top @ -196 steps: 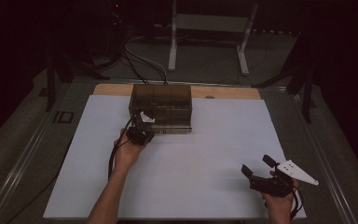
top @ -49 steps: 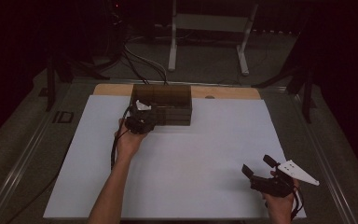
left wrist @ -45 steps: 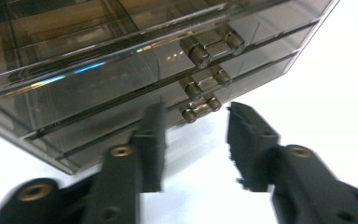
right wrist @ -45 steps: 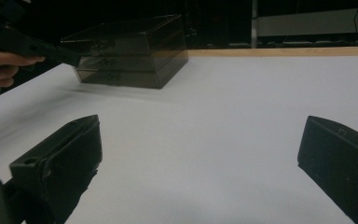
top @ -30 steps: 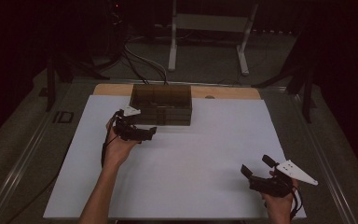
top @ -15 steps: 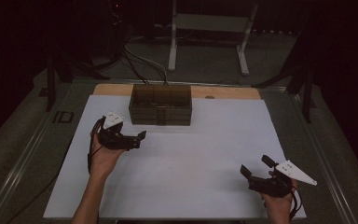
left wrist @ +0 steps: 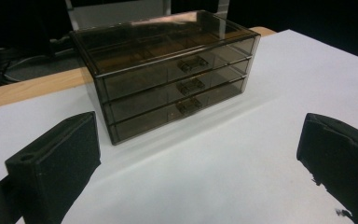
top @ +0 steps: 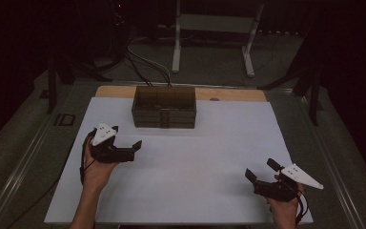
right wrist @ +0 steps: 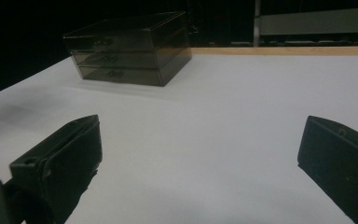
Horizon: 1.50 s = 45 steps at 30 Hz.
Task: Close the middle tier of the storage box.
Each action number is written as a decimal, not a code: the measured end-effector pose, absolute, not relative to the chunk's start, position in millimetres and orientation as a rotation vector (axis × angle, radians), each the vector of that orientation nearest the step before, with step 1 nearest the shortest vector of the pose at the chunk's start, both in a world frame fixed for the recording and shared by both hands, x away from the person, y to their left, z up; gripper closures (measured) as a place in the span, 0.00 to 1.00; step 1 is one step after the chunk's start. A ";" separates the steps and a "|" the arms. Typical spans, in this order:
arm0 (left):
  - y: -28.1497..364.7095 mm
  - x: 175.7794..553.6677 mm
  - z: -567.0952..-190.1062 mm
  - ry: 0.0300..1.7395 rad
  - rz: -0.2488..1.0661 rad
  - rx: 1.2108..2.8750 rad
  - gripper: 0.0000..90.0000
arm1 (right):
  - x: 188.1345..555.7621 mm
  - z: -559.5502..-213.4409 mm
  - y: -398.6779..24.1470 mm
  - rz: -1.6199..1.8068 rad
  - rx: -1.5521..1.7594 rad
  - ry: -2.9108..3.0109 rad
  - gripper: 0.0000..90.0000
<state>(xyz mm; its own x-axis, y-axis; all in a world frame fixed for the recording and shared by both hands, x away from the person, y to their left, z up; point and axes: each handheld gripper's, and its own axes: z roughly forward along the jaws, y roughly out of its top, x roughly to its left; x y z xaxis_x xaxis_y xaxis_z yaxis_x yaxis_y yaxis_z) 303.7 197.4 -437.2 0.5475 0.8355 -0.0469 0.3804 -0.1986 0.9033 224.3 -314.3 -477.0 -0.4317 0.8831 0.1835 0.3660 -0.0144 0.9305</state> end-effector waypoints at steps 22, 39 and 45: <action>227.3 262.7 -459.4 0.993 0.634 1.712 0.01 | 224.2 -477.0 -311.6 1.456 1.279 1.805 0.00; 242.3 254.0 -461.8 1.019 0.657 1.664 0.01 | 223.1 -476.2 -312.5 1.456 1.277 1.801 0.00; 248.1 252.0 -461.3 1.030 0.665 1.636 0.01 | 223.4 -476.6 -312.1 1.456 1.273 1.805 0.00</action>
